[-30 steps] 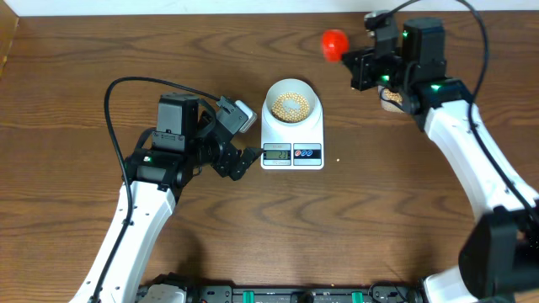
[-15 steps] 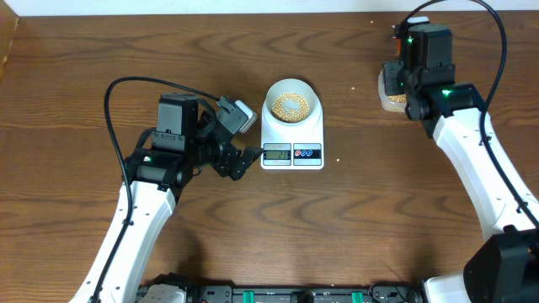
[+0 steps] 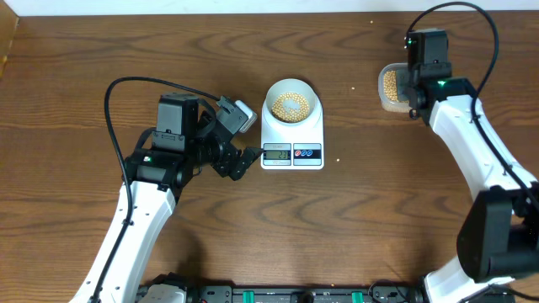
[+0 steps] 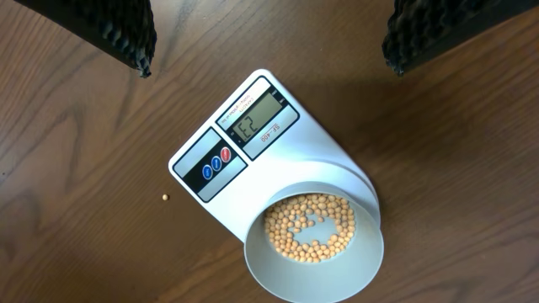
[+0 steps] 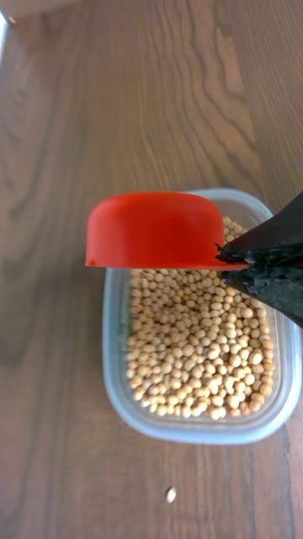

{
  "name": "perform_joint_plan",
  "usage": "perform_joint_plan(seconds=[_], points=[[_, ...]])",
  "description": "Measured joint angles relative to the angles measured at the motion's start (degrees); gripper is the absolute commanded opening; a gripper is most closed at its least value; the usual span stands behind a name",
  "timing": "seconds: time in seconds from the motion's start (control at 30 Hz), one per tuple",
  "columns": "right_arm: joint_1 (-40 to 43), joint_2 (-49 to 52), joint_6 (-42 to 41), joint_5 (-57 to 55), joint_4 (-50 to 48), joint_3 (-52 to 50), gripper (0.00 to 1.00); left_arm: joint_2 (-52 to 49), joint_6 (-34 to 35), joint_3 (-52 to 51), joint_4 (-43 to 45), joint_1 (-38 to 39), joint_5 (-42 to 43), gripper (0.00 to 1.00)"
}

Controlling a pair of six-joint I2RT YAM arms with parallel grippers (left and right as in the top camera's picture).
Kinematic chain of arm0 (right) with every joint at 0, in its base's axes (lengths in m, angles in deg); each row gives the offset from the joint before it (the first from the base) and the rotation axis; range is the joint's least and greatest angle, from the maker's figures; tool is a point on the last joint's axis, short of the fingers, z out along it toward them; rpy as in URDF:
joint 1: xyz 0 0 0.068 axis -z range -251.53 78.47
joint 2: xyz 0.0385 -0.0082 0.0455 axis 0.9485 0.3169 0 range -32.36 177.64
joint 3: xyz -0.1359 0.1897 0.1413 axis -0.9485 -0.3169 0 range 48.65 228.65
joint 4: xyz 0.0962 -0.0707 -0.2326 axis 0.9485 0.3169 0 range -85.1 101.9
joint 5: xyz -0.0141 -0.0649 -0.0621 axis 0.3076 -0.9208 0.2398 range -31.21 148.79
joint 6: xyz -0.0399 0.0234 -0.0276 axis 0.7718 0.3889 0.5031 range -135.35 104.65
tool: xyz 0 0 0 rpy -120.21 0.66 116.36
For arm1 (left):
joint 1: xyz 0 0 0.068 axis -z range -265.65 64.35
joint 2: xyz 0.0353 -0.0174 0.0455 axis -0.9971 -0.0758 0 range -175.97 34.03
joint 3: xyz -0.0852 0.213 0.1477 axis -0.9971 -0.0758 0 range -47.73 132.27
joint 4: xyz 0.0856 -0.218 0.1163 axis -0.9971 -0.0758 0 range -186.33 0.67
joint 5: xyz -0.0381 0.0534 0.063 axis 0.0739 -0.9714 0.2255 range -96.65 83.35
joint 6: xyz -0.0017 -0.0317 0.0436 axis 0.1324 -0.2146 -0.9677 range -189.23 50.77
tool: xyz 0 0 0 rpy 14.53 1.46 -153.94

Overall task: Scoop item into bowl and weigh 50g on scale
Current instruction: 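Move the empty red scoop back right to the soybean tub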

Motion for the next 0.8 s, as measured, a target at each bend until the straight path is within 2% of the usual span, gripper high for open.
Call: perform_joint_plan(seconds=[0.33, 0.8], points=[[0.4, 0.9, -1.0, 3.7, 1.3, 0.0, 0.01, 0.0, 0.0, 0.0, 0.0, 0.0, 0.0, 0.89], [6.2, 3.3, -3.7, 13.6, 2.7, -0.1, 0.01, 0.0, 0.0, 0.0, 0.0, 0.0, 0.0, 0.89]])
